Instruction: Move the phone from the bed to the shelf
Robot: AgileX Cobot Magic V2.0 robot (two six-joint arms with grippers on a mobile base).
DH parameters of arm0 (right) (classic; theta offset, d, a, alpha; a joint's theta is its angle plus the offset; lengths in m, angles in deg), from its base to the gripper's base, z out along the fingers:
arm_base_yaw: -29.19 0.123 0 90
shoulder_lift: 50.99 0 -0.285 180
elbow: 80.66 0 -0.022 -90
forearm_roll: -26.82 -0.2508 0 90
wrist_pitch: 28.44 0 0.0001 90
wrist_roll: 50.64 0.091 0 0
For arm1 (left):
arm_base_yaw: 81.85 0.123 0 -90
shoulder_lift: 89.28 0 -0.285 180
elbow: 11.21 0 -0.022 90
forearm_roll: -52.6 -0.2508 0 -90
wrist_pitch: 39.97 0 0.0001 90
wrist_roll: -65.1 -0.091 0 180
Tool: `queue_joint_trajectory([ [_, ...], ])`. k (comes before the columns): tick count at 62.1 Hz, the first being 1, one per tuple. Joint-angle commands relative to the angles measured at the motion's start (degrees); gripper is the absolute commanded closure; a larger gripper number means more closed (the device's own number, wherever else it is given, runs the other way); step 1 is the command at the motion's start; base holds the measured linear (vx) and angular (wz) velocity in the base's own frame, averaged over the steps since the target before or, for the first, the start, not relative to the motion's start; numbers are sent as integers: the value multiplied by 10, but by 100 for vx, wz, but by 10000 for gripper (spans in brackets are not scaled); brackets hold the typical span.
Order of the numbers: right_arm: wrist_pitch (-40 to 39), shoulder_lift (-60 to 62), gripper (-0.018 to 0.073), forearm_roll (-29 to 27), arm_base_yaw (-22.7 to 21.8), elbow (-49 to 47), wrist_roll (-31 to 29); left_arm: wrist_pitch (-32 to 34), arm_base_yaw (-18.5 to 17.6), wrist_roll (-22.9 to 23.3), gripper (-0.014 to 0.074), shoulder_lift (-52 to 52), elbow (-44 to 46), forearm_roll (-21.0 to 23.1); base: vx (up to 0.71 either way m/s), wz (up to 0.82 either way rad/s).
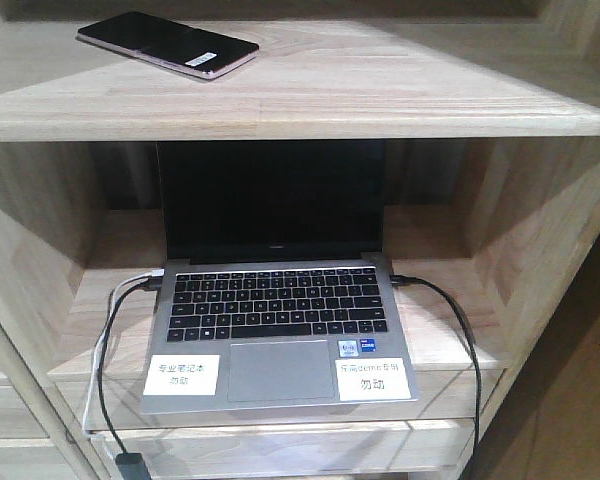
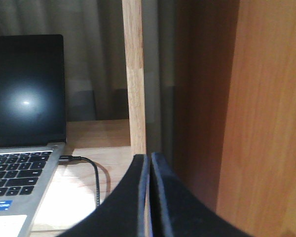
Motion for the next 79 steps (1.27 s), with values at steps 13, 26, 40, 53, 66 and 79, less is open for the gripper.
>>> queue_joint_trajectory([
  [13, -47, 5, 564, 9, -3, 4, -11, 42, -2, 2, 596, -3, -2, 5, 0, 0],
  [26, -46, 5, 564, 9, -3, 4, -11, 42, -2, 2, 596, -3, -2, 5, 0, 0],
  [40, -41, 5, 564, 9, -3, 4, -11, 42, -2, 2, 596, -3, -2, 5, 0, 0],
  [53, -41, 5, 564, 9, -3, 4, -11, 42, -2, 2, 596, -3, -2, 5, 0, 0],
  [66, -41, 5, 564, 9, -3, 4, -11, 42, -2, 2, 596, -3, -2, 5, 0, 0],
  [79, -41, 5, 564, 9, -3, 4, -11, 42, -2, 2, 596, -3, -2, 5, 0, 0],
])
